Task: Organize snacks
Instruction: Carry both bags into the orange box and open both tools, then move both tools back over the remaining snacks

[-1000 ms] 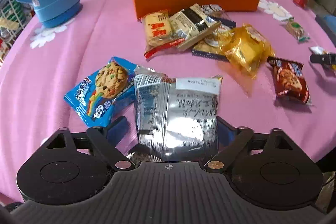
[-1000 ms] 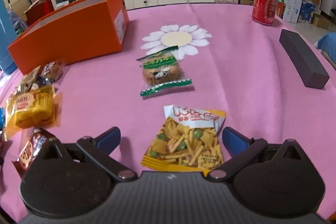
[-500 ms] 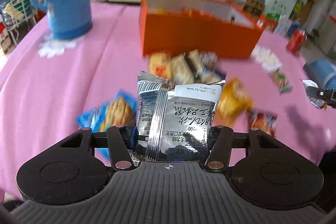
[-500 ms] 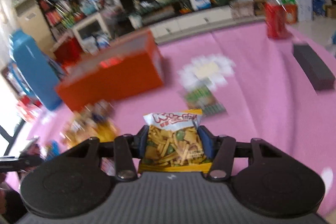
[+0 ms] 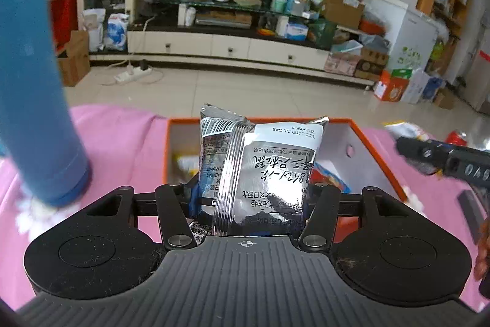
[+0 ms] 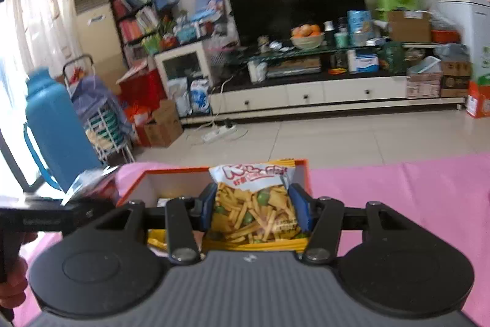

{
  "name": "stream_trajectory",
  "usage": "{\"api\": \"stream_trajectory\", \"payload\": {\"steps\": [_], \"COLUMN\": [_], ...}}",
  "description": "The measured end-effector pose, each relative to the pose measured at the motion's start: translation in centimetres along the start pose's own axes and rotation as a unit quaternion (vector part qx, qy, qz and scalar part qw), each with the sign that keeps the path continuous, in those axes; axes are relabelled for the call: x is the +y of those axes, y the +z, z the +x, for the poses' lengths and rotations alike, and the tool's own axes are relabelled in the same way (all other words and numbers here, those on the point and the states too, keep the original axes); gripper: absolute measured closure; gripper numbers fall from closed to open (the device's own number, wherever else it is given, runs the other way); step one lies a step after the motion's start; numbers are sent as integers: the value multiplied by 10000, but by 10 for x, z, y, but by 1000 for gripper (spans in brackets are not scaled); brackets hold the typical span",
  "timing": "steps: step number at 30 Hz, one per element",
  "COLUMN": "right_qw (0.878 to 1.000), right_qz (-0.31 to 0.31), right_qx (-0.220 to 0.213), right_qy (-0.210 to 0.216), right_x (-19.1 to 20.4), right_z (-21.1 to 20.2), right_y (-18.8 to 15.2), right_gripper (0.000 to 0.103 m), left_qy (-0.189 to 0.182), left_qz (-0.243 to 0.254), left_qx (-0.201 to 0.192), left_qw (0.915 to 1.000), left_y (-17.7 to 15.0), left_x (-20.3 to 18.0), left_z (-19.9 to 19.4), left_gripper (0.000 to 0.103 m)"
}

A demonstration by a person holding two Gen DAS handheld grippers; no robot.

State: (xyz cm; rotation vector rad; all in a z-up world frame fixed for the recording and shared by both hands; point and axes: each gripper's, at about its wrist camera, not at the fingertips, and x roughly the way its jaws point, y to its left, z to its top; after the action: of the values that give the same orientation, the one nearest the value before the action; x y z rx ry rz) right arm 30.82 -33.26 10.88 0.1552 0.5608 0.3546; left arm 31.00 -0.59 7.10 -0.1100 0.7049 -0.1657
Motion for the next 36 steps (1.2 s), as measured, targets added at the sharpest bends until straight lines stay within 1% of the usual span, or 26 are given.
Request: {"api": "stream_trajectory", "payload": {"steps": [3, 5, 6, 7, 8, 9, 10, 11, 12, 13, 15, 17, 20, 22, 26, 28, 31, 34, 36], "right_qw": [9998, 9994, 9993, 9989, 9988, 9988, 9990, 9993, 9995, 9996, 9997, 9998, 9998, 9997, 9980, 9961, 9926, 9907, 9913], "right_qz": [-138, -152, -172, -224, -253, -264, -258, -247, -248, -255, -228, -152, -16, 47, 329, 535, 814, 839, 748], "right_qx": [165, 300, 335, 401, 428, 406, 352, 271, 185, 101, 38, 30, 125, 226, 532, 686, 883, 1048, 1059], "right_qy": [-5, 8, 9, -8, -28, -25, -5, 25, 27, 53, 58, 131, 124, 53, -100, -177, -157, -214, -228], "right_x": [0, -2, -3, -3, -3, -3, -3, -2, -1, 0, 2, 3, 6, 8, 10, 13, 24, 47, 60], "right_z": [38, 62, 68, 77, 83, 84, 81, 76, 68, 60, 40, 20, -13, -37, -79, -102, -131, -140, -134], "right_y": [-1, -6, -9, -12, -14, -16, -17, -17, -19, -20, -24, -30, -44, -59, -98, -124, -162, -195, -205], "right_gripper": [45, 43, 38, 32, 24, 19, 16, 8, 4, 3, 1, 1, 1, 1, 1, 1, 1, 1, 1], "left_qy": [43, 135, 170, 199, 205, 186, 157, 130, 126, 134, 132, 122, 67, 96, 92, 24, 40, 71, 112], "left_qz": [58, 87, 98, 88, 54, 6, -26, -31, -28, -25, -7, -31, -64, -68, -135, -243, -380, -518, -530], "left_qx": [163, 273, 318, 373, 436, 476, 424, 333, 222, 140, 45, 37, 59, 103, 343, 572, 819, 1053, 1197], "left_qw": [9998, 9995, 9993, 9991, 9988, 9987, 9990, 9994, 9997, 9998, 9999, 9999, 9999, 9999, 9993, 9981, 9959, 9931, 9913], "left_y": [9, 8, 7, 6, 5, 4, 2, 1, -1, -4, -10, -20, -41, -62, -109, -138, -176, -208, -220], "left_x": [0, 2, 4, 6, 9, 12, 15, 17, 19, 20, 22, 22, 19, 16, 5, 2, -3, -2, -2], "left_z": [39, 64, 74, 83, 90, 92, 88, 83, 74, 64, 43, 21, -13, -36, -74, -90, -110, -125, -132], "left_gripper": [78, 77, 76, 71, 67, 60, 53, 50, 42, 40, 39, 38, 36, 33, 32, 32, 32, 32, 33]}}
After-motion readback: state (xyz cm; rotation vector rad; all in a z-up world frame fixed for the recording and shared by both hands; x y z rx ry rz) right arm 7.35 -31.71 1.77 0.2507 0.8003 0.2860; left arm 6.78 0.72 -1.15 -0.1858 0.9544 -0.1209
